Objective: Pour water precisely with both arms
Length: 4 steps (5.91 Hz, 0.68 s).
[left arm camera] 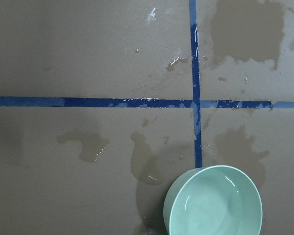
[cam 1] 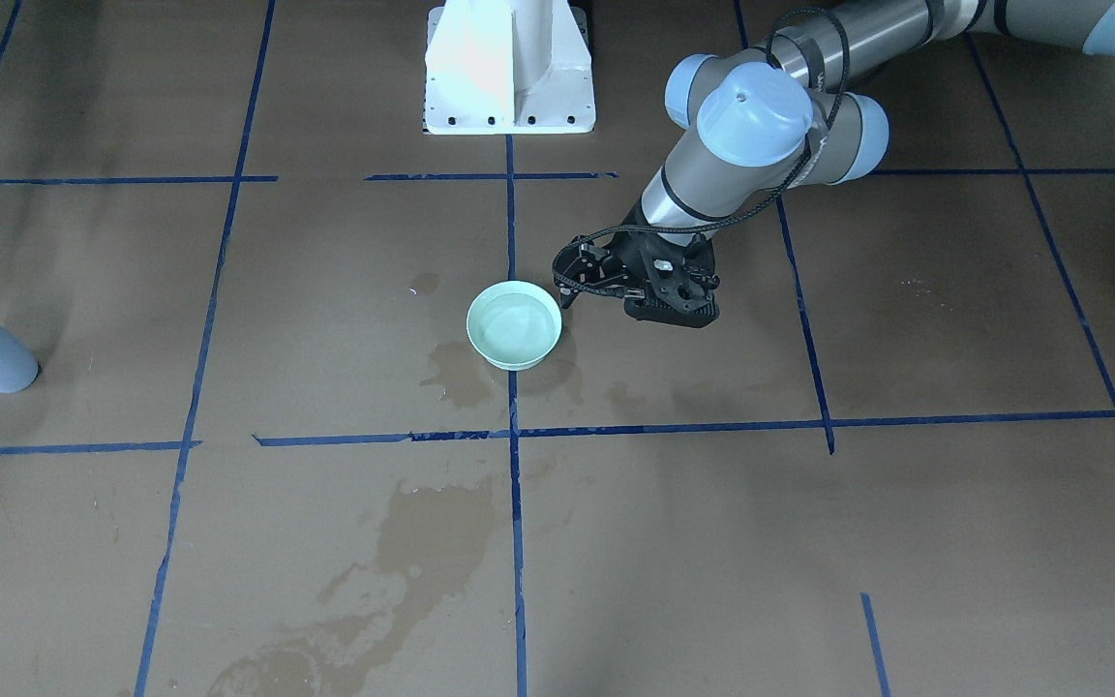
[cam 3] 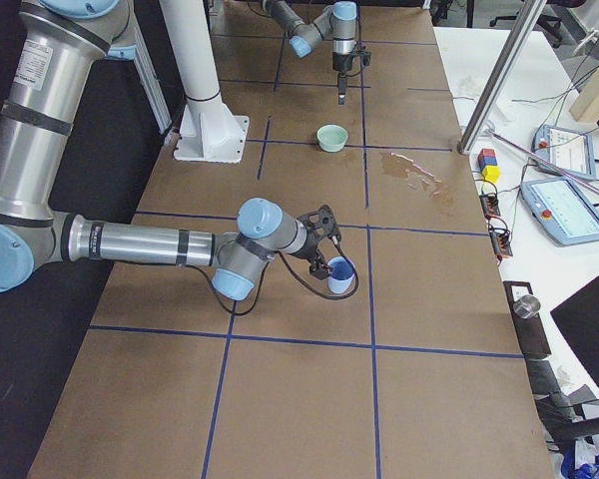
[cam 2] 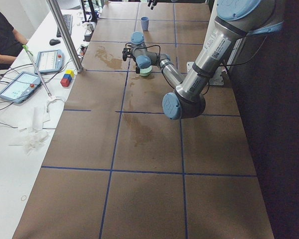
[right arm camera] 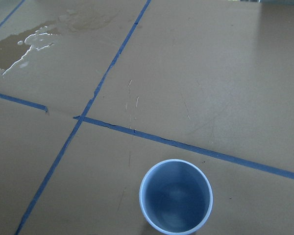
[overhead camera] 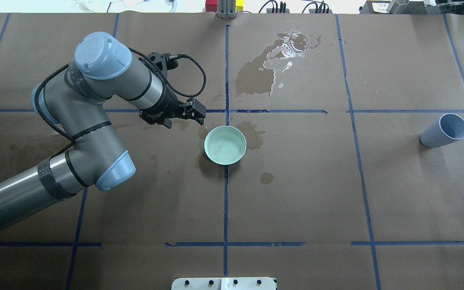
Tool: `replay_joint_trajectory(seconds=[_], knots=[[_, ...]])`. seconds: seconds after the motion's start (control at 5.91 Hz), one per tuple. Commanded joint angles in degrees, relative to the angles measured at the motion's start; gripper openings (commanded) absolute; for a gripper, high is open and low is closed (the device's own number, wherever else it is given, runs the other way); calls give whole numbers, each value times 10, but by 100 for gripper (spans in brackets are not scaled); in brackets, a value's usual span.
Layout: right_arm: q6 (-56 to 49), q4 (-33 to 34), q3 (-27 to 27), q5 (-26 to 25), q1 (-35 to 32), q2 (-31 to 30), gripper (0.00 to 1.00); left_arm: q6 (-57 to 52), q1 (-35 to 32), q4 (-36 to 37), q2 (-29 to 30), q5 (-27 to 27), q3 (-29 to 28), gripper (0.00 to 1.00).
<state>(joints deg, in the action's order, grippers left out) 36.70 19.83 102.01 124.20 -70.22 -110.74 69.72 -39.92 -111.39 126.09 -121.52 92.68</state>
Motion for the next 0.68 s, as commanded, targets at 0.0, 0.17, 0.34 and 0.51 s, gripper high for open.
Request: replay_joint_trajectory(seconds=[0.0,0.17,0.34,0.51], knots=[[19,-114,-1,-64,12,-58,94,2,-5,2,-13,15,25,99],[20,-157,-1,-76,17,-82,95,2,-5,3,-14,23,29,99],[20,-175,-1,-111,19,-90,95,2,-5,3,-16,24,29,99],[20,-176,-1,-147,19,-92,95,2,-8,3,-17,24,35,99]])
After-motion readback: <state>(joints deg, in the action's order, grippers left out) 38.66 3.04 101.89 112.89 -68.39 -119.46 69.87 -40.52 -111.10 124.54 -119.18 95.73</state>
